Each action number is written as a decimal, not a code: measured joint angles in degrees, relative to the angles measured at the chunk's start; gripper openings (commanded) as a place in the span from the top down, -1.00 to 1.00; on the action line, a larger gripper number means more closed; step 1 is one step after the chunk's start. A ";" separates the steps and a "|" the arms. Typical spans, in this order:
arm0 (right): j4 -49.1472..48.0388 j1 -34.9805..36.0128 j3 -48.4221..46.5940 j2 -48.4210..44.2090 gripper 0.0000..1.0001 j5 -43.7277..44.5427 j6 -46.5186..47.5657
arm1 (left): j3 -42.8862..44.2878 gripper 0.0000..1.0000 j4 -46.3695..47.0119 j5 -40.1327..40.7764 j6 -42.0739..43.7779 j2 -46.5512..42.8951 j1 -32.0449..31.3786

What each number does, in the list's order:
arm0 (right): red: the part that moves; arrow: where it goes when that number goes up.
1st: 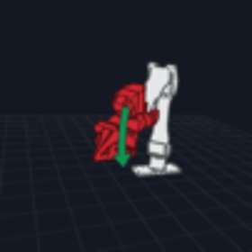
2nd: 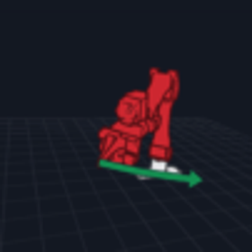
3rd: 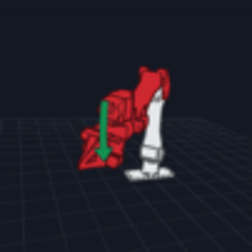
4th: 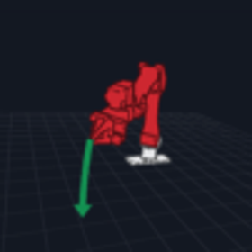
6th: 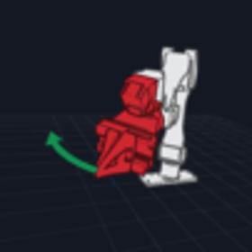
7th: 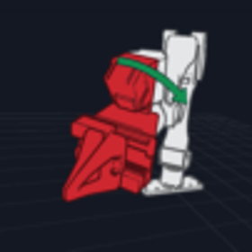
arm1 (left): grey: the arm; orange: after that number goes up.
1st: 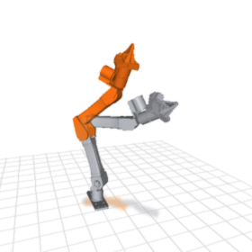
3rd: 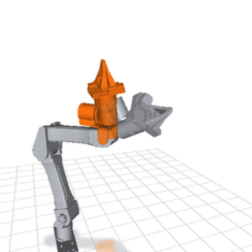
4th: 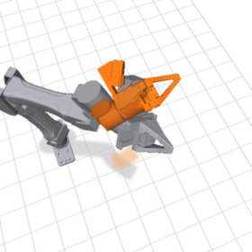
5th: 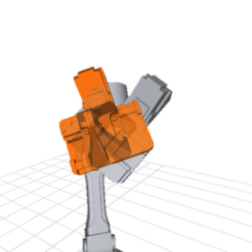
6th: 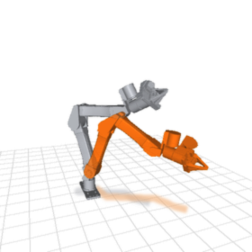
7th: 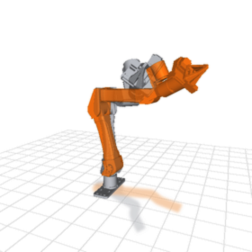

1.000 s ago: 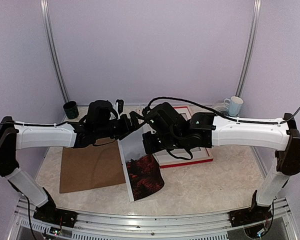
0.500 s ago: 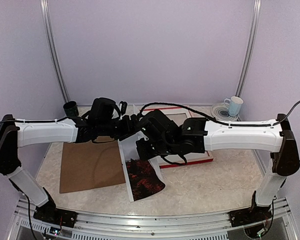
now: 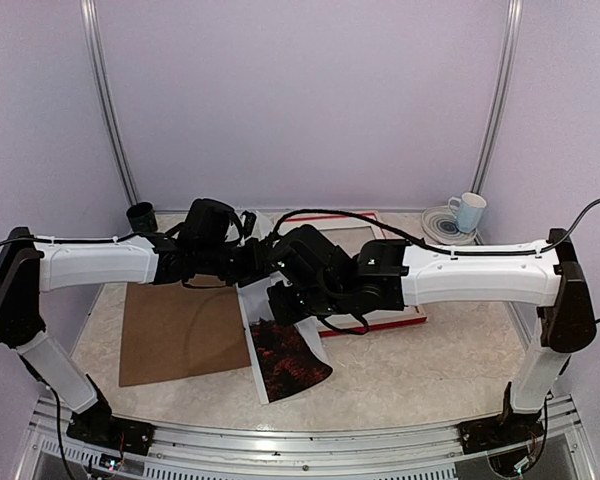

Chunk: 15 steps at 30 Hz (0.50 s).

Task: Put the photo into the frame
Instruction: Pass from the right arm to the left

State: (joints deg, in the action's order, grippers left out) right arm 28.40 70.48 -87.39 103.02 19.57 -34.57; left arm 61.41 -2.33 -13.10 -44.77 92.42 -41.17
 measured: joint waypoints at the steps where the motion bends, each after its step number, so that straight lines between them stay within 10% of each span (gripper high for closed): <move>1: 0.00 0.13 0.00 0.22 0.99 0.02 0.00 | 0.00 0.04 -0.04 -0.02 0.04 0.00 0.00; 15: 0.35 0.76 -0.02 1.38 0.91 0.74 0.22 | 0.00 0.68 -0.07 -0.44 -0.59 0.00 0.00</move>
State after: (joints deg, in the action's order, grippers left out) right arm 28.75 71.24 -87.42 104.40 20.32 -34.35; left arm 61.41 -2.39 -13.54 -45.36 92.42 -41.17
